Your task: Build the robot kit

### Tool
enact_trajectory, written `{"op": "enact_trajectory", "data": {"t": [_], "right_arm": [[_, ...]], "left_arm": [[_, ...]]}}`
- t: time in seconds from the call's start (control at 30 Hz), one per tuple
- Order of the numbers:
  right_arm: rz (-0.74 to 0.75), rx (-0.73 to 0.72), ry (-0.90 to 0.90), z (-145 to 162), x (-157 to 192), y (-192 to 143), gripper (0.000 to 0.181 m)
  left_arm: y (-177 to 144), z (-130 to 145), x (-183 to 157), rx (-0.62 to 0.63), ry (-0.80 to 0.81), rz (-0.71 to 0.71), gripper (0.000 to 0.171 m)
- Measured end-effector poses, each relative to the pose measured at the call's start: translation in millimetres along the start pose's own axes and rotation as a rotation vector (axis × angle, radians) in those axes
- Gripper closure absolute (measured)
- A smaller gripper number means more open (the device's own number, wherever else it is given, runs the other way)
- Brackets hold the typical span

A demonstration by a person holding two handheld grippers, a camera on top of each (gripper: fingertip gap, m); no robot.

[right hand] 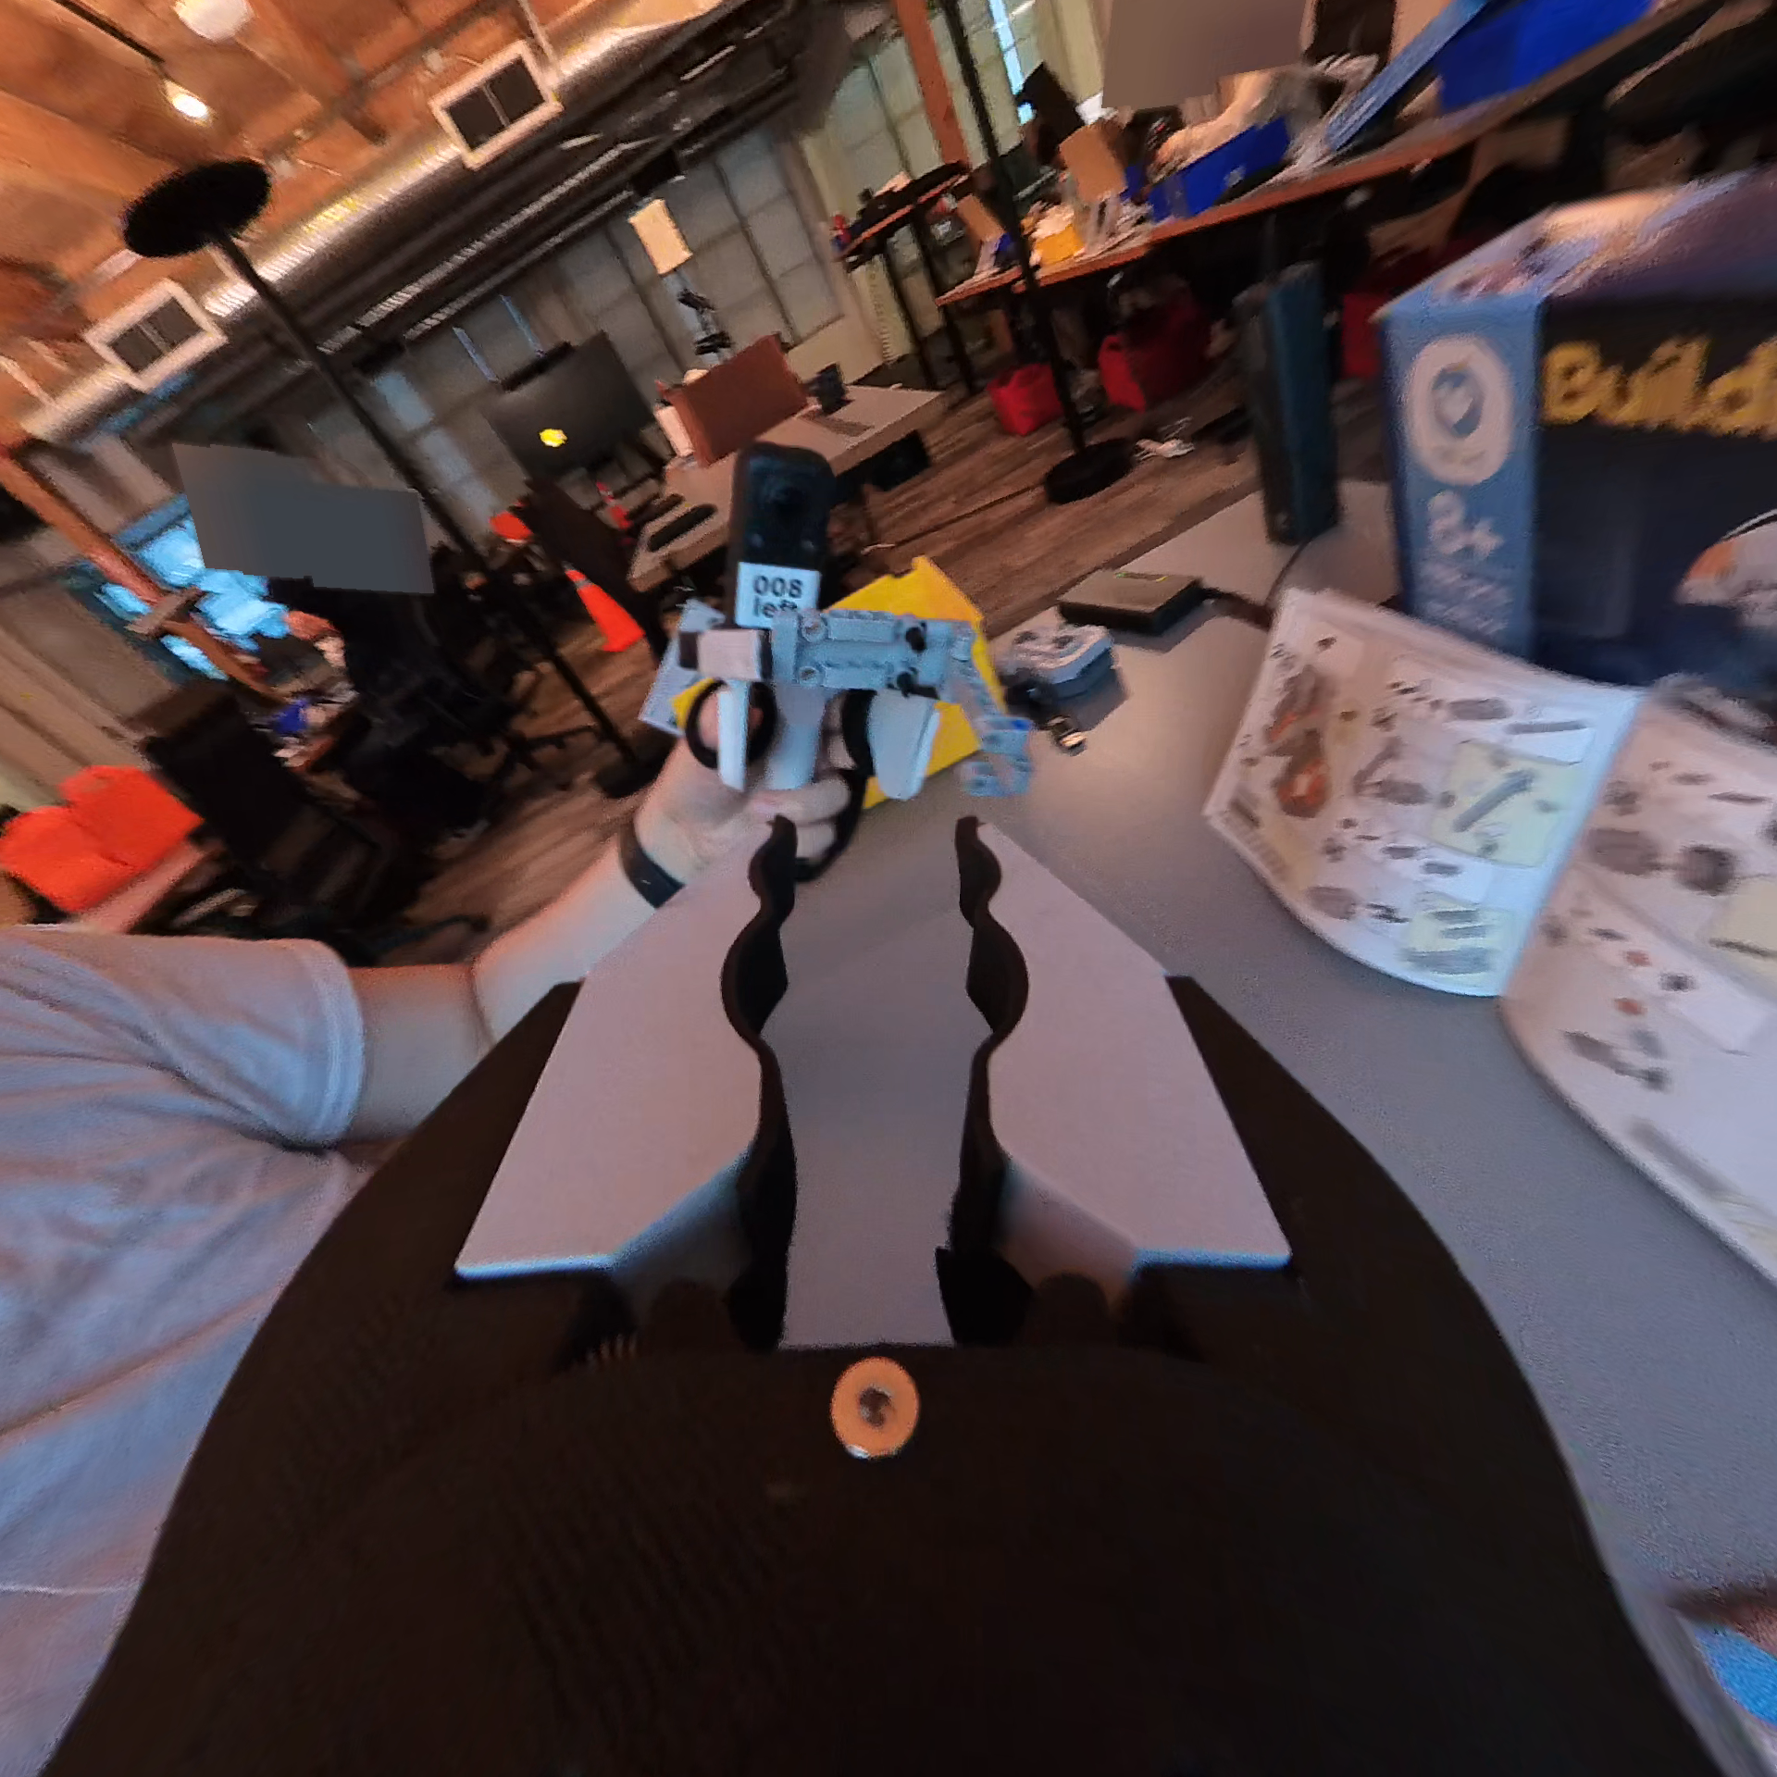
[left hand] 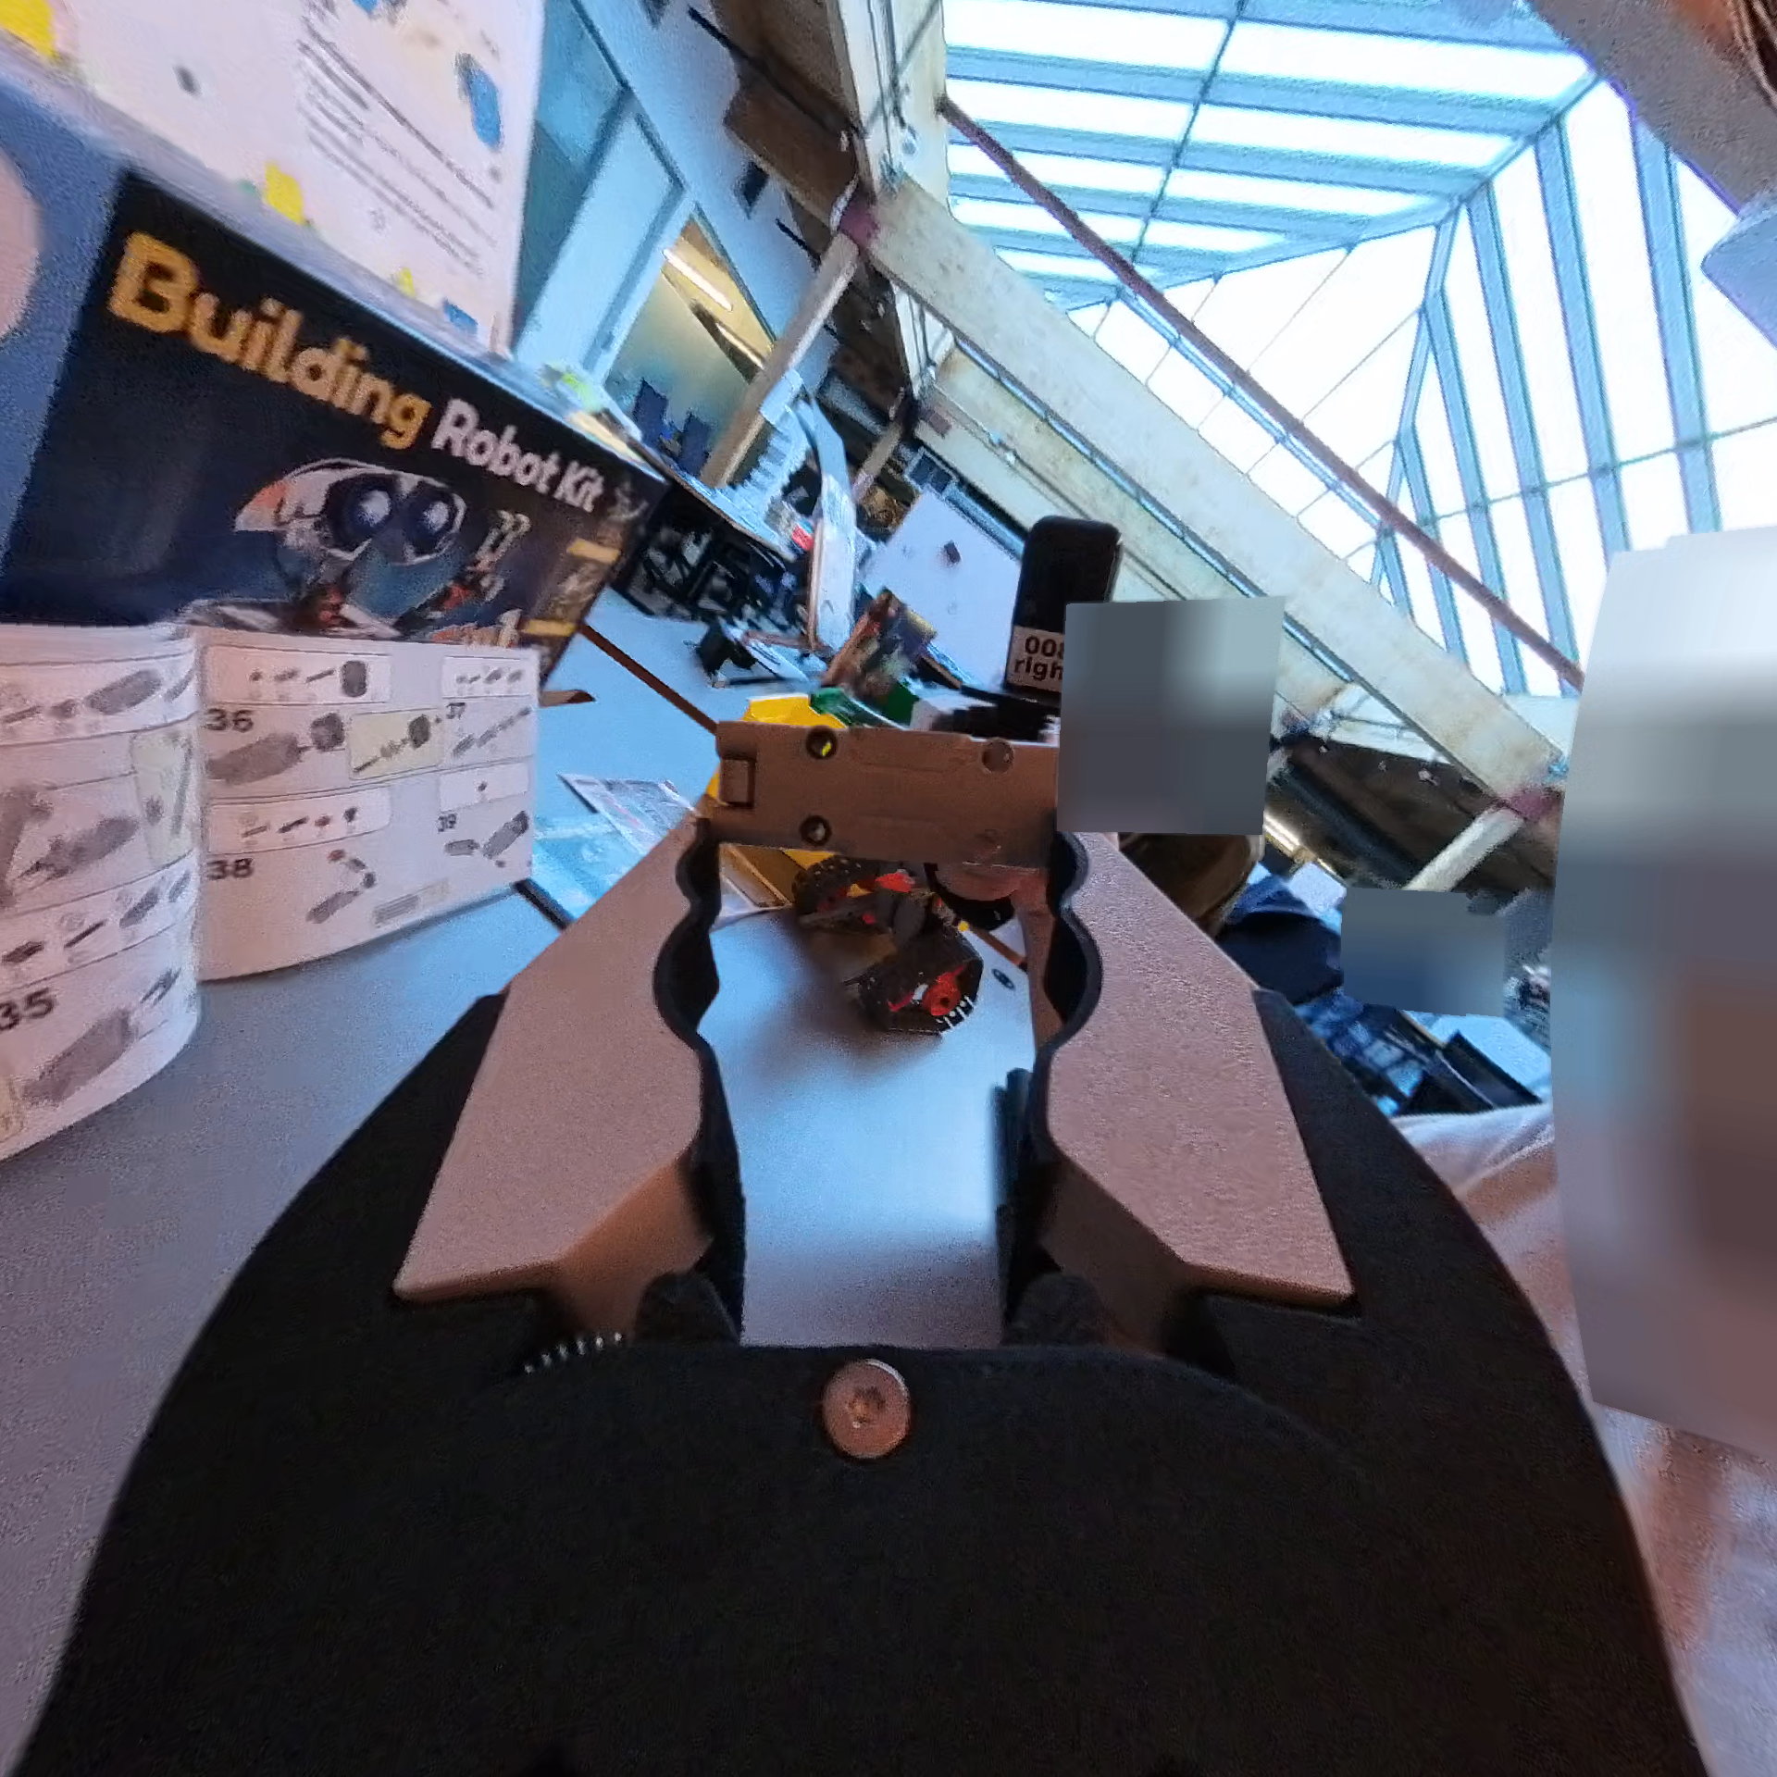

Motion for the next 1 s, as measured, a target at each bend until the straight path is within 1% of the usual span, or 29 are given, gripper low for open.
{"op": "enact_trajectory", "data": {"t": [0.1, 0.2, 0.27, 0.33, 0.37, 0.43, 0.53, 0.63, 0.67, 0.73, 0.8, 0.87, 0.9, 0.93, 1.0], "right_arm": [[-0.109, -0.033, 0.150, 9.7, -1.1, 22.2, 0.148], [-0.231, 0.007, 0.258, 23.3, 1.4, 45.9, 0.148], [-0.249, 0.049, 0.274, 32.6, 2.7, 58.1, 0.152], [-0.270, 0.056, 0.300, 38.5, 6.0, 69.4, 0.150], [-0.273, 0.043, 0.323, 39.2, 6.4, 74.9, 0.148], [-0.281, -0.006, 0.363, 38.5, 7.3, 84.5, 0.136], [-0.280, -0.061, 0.415, 36.9, 7.9, 94.1, 0.124], [-0.324, -0.117, 0.445, 31.4, 13.3, 96.6, 0.122], [-0.333, -0.134, 0.450, 29.4, 14.3, 96.7, 0.122], [-0.321, -0.147, 0.429, 26.7, 15.0, 95.9, 0.123], [-0.339, -0.116, 0.365, 24.9, 21.2, 93.6, 0.123], [-0.352, -0.061, 0.238, 23.3, 29.5, 90.0, 0.125], [-0.334, -0.027, 0.162, 23.5, 32.6, 88.4, 0.125], [-0.304, 0.019, 0.078, 24.7, 34.9, 87.2, 0.126], [-0.245, 0.100, -0.086, 26.6, 39.7, 84.8, 0.132]], "left_arm": [[-9.0, 13.9, 1.4, -0.084, 0.089, -0.015, 0.105], [-12.5, 21.9, 0.8, -0.164, 0.160, -0.059, 0.104], [-16.2, 25.4, 1.1, -0.248, 0.181, -0.082, 0.104], [-20.2, 28.9, -1.1, -0.331, 0.206, -0.091, 0.104], [-21.3, 31.3, -2.3, -0.358, 0.244, -0.111, 0.104], [-18.7, 37.7, -5.9, -0.353, 0.398, -0.193, 0.105], [-10.8, 45.7, -14.5, -0.320, 0.696, -0.339, 0.104], [0.5, 59.5, -20.2, -0.265, 0.935, -0.449, 0.104], [5.1, 65.3, -22.0, -0.240, 1.003, -0.464, 0.104], [13.7, 75.8, -24.2, -0.200, 1.141, -0.509, 0.104], [20.6, 83.7, -24.1, -0.165, 1.298, -0.581, 0.104], [24.9, 89.1, -25.3, -0.149, 1.441, -0.647, 0.104], [26.5, 90.9, -25.6, -0.141, 1.490, -0.677, 0.104], [28.1, 92.5, -26.2, -0.134, 1.523, -0.698, 0.104], [29.5, 94.1, -29.7, -0.144, 1.580, -0.725, 0.104]]}}
Point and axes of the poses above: each gripper's, where its closed fingertips meet, y out along the fingers, z out of its underside, x = y × z across the jaws, the point moved 6 cm from there along -y, back along the fingers, and after that the axes turned 11 degrees about -y, right-handed, at the moved point
